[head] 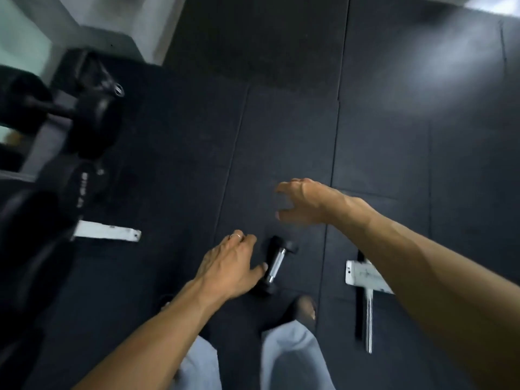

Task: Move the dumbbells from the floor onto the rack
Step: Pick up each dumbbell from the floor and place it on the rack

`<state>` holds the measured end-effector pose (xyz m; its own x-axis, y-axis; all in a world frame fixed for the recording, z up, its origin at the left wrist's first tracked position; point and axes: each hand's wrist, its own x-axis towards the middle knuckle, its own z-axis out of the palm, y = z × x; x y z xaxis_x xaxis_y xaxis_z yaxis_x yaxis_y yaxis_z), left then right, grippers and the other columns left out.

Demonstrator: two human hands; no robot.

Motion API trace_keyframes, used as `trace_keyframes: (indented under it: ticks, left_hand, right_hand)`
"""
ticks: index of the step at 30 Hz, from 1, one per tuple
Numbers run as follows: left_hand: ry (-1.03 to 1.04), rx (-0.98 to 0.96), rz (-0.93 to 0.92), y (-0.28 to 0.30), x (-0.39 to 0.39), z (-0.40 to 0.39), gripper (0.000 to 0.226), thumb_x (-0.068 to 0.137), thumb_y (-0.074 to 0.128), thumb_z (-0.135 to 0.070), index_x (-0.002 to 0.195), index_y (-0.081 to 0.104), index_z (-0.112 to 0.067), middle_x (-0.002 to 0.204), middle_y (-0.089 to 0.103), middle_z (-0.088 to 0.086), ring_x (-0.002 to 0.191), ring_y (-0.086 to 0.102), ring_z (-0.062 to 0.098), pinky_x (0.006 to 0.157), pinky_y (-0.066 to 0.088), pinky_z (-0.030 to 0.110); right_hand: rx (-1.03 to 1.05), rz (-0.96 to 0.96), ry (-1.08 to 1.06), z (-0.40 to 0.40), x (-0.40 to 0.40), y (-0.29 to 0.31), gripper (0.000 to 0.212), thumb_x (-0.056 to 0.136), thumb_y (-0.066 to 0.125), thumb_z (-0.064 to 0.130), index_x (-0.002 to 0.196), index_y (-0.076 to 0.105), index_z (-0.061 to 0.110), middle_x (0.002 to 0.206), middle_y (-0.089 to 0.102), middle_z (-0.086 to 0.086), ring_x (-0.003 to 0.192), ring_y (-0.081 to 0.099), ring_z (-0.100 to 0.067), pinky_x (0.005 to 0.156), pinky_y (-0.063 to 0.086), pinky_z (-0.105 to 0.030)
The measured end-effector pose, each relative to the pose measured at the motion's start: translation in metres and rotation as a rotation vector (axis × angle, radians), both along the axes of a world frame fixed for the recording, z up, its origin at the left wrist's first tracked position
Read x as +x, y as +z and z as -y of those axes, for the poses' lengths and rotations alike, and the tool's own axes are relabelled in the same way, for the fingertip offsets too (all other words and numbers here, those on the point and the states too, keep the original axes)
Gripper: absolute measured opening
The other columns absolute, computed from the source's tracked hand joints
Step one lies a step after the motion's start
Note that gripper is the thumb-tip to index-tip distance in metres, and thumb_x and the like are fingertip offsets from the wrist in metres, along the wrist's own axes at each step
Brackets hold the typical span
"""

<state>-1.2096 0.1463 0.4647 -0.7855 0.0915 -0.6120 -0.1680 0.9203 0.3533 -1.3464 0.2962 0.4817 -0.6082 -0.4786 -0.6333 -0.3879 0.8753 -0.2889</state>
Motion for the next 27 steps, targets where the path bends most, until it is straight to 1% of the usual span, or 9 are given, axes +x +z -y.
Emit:
trace_keyframes:
  ticks: [2,6,9,14,19,21,24,26,27]
  left_hand:
    - [-0.004,0.011,0.055,-0.041,0.005,-0.019,0.055,0.089,0.054,-0.054,0.132,0.047,-0.02,0.127,0.048,0.0,0.12,0.05,0.021,0.093,0.047,0.036]
    - [-0.035,0.033,0.15,-0.126,0.019,-0.041,0.054,0.09,0.054,-0.052,0.131,0.048,-0.019,0.127,0.049,0.001,0.12,0.051,0.021,0.094,0.047,0.037]
    - [-0.04,0.031,0.209,-0.198,0.026,-0.046,0.054,0.09,0.053,-0.053,0.132,0.047,-0.02,0.128,0.048,0.0,0.12,0.052,0.021,0.095,0.046,0.037]
    - [-0.024,0.05,0.272,-0.325,0.028,-0.06,0.055,0.09,0.056,-0.051,0.133,0.046,-0.02,0.126,0.049,0.001,0.118,0.053,0.022,0.094,0.047,0.037]
    - [0.028,0.083,0.315,-0.441,0.028,-0.079,0.057,0.088,0.06,-0.05,0.135,0.045,-0.02,0.128,0.048,0.003,0.115,0.055,0.025,0.091,0.046,0.037]
    - [0.071,0.097,0.333,-0.475,0.031,-0.087,0.061,0.087,0.062,-0.05,0.138,0.042,-0.021,0.129,0.048,0.003,0.115,0.055,0.025,0.091,0.047,0.038]
    - [0.137,0.164,0.362,-0.509,0.036,-0.099,0.06,0.085,0.067,-0.046,0.136,0.044,-0.023,0.124,0.055,0.003,0.11,0.058,0.024,0.091,0.049,0.037]
    - [0.214,0.229,0.389,-0.524,0.039,-0.106,0.055,0.084,0.07,-0.042,0.129,0.045,-0.025,0.115,0.063,0.002,0.099,0.065,0.023,0.087,0.054,0.039]
    - [0.238,0.24,0.395,-0.529,0.04,-0.108,0.053,0.083,0.07,-0.042,0.127,0.044,-0.026,0.111,0.066,0.002,0.093,0.068,0.023,0.083,0.055,0.04]
  right_hand:
    - [0.019,0.036,-0.025,-0.021,0.003,-0.042,0.061,0.088,0.061,0.04,0.142,0.042,0.018,0.138,0.054,-0.009,0.126,0.051,-0.028,0.096,0.042,-0.032]
    - [0.084,0.12,-0.097,-0.056,0.016,-0.137,0.064,0.089,0.059,0.041,0.146,0.037,0.021,0.142,0.05,-0.007,0.127,0.05,-0.029,0.099,0.043,-0.035]
    - [0.108,0.156,-0.15,-0.074,0.028,-0.211,0.066,0.088,0.059,0.041,0.147,0.034,0.023,0.141,0.051,-0.007,0.124,0.052,-0.029,0.096,0.046,-0.035]
    - [0.078,0.159,-0.242,-0.097,0.048,-0.327,0.065,0.085,0.063,0.044,0.141,0.042,0.018,0.133,0.056,-0.009,0.115,0.057,-0.029,0.091,0.05,-0.037]
    - [0.015,0.159,-0.341,-0.117,0.064,-0.427,0.086,0.076,0.075,0.046,0.147,0.034,0.019,0.137,0.05,-0.01,0.122,0.052,-0.029,0.098,0.047,-0.039]
    - [-0.007,0.163,-0.385,-0.122,0.069,-0.459,0.088,0.074,0.077,0.046,0.146,0.035,0.02,0.136,0.05,-0.009,0.122,0.051,-0.029,0.099,0.045,-0.038]
    - [-0.069,0.133,-0.424,-0.123,0.074,-0.495,0.075,0.073,0.079,0.043,0.138,0.047,0.022,0.121,0.054,-0.004,0.106,0.054,-0.02,0.085,0.043,-0.028]
    - [-0.125,0.088,-0.456,-0.119,0.076,-0.513,0.064,0.072,0.08,0.041,0.129,0.054,0.025,0.11,0.054,0.0,0.096,0.052,-0.014,0.08,0.043,-0.028]
    - [-0.148,0.077,-0.476,-0.116,0.077,-0.521,0.061,0.072,0.08,0.04,0.126,0.056,0.026,0.107,0.055,0.0,0.095,0.053,-0.015,0.081,0.046,-0.03]
